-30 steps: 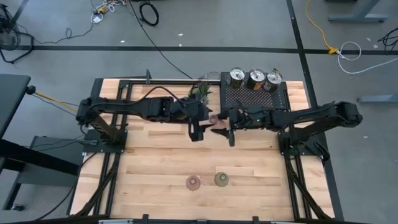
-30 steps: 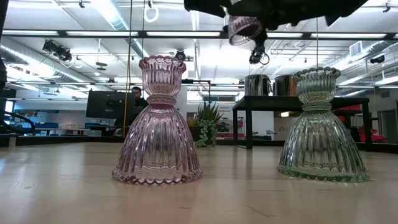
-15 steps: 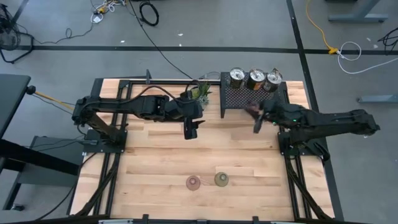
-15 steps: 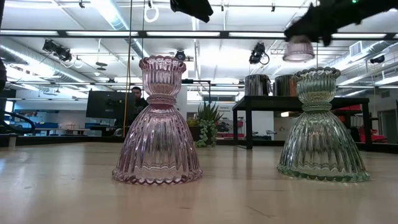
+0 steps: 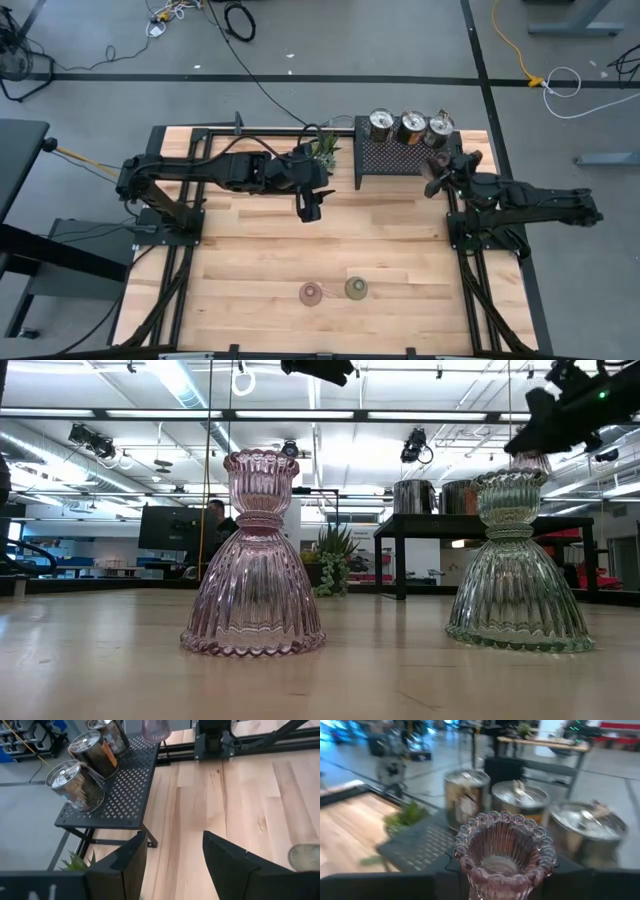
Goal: Pick & Place candle stick holders
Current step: Put the top pink glass candle holder on the shelf
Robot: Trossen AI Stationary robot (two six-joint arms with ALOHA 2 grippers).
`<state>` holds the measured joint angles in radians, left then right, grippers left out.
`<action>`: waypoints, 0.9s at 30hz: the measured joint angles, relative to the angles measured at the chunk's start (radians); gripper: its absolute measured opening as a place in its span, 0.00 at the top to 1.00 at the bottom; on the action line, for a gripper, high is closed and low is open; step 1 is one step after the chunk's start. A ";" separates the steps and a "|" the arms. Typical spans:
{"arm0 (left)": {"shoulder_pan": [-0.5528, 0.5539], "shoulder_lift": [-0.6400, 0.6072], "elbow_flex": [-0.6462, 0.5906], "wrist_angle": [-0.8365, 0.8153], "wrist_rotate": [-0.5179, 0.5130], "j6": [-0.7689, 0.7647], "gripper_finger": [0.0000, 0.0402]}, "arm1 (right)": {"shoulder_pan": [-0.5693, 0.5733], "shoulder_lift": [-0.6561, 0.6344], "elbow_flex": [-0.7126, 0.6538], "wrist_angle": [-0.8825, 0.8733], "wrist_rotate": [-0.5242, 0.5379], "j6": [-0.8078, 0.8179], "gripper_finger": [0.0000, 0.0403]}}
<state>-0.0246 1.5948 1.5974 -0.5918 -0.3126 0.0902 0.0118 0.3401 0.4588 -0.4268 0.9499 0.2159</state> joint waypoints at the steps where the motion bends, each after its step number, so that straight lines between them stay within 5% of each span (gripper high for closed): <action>1: 0.000 0.000 0.000 0.001 0.002 0.000 0.52 | -0.005 0.000 -0.001 -0.025 0.018 0.014 0.71; 18: -0.001 0.000 0.000 -0.002 0.002 0.000 0.52 | -0.149 -0.011 -0.004 -0.139 0.123 0.172 0.71; 27: -0.001 0.000 0.000 0.002 0.003 -0.001 0.52 | -0.284 -0.015 -0.140 0.135 0.007 0.028 0.71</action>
<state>-0.0256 1.5948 1.5974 -0.5900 -0.3099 0.0895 -0.2724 0.3248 0.3191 -0.2921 0.9569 0.2441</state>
